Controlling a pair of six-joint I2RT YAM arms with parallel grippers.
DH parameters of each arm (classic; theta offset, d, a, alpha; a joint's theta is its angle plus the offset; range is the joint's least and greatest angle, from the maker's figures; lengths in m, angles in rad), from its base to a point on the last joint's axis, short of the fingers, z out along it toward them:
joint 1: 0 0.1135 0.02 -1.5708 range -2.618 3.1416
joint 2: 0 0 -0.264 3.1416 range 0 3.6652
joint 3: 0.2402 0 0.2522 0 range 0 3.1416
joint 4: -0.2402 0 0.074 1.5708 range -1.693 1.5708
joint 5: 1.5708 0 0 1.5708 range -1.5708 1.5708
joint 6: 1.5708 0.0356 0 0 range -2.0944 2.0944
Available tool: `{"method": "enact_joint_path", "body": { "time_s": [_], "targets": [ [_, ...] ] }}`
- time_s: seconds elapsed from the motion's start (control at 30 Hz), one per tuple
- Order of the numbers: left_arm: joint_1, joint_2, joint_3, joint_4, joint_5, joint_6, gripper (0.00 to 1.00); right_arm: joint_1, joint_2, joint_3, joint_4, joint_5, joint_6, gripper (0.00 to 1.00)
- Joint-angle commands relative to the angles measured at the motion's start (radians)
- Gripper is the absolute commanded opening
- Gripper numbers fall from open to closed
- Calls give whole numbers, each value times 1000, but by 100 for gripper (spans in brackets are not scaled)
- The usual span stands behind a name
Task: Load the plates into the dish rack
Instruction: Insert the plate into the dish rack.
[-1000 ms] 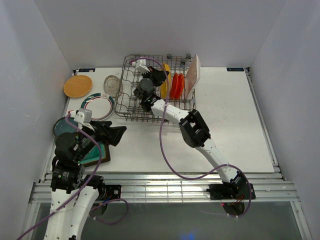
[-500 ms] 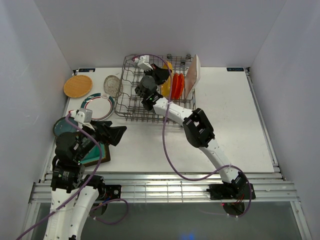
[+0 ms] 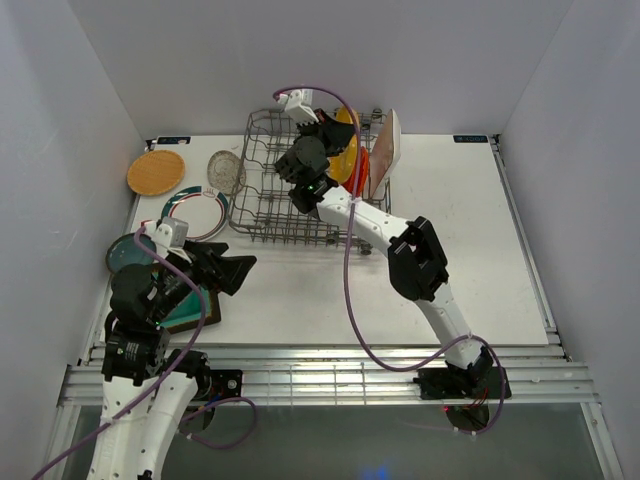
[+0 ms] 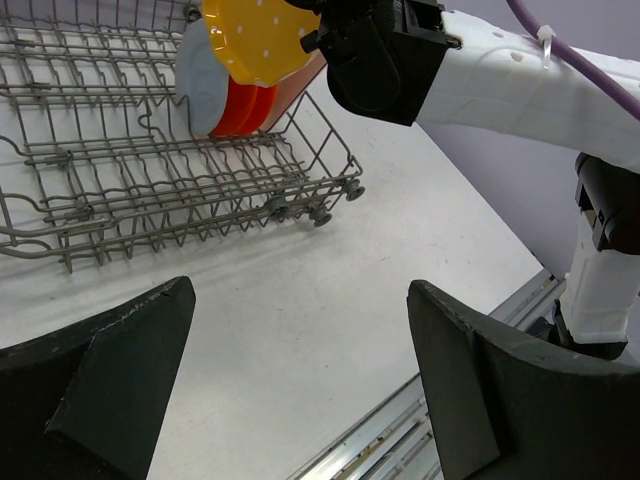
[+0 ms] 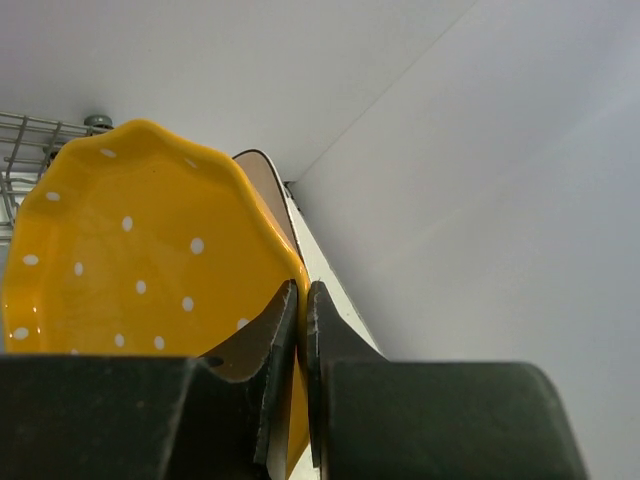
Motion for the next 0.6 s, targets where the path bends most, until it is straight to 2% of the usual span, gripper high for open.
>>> {"method": "enact_joint_path", "body": {
  "time_s": [0.0, 0.33, 0.57],
  "targets": [
    [-3, 8, -17, 35, 79, 22, 98, 33, -131, -7, 110, -31, -19, 8],
    [-3, 35, -15, 72, 165, 34, 98, 110, -285, -187, 121, -55, 20, 8],
    [-3, 41, -21, 106, 152, 34, 98, 133, -400, -271, 73, -54, 60, 8]
  ]
}}
